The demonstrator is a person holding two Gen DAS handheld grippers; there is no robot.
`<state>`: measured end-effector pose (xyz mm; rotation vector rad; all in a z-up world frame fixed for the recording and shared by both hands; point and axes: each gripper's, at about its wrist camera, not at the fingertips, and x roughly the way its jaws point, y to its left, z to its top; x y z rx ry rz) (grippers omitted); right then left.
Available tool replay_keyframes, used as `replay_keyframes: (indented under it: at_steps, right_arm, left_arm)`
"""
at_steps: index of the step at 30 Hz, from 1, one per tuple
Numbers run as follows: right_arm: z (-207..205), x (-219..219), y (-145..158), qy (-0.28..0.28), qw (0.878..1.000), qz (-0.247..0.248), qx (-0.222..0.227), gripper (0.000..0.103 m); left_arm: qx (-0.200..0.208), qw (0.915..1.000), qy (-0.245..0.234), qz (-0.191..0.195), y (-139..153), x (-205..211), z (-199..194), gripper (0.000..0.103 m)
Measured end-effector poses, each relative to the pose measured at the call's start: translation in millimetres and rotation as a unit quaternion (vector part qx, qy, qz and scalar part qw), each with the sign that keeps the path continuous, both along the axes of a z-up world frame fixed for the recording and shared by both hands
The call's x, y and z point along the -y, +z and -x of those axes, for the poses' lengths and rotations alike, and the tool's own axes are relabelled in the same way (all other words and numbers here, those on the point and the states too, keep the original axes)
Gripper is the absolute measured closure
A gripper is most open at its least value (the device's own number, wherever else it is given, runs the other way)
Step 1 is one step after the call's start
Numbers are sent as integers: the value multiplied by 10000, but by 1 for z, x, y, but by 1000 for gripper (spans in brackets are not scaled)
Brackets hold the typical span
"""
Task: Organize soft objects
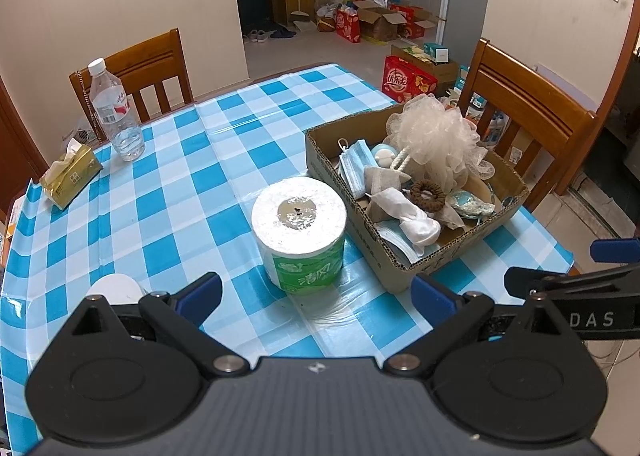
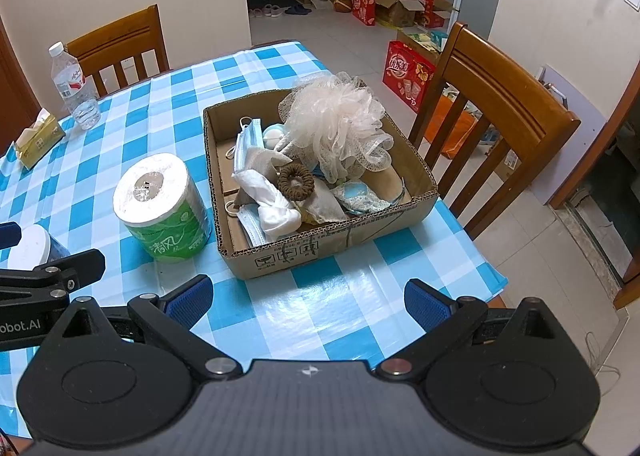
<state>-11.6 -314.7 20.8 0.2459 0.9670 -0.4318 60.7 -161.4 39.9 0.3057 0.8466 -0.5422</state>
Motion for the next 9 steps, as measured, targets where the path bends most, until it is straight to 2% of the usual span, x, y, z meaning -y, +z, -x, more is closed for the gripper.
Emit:
replay_keyframes:
  at_steps: [9]
  right_arm:
    - [2,0,0,5,10000,-5,31,0]
  left_arm:
    - [-5,10000,0,1,0,0,0,3]
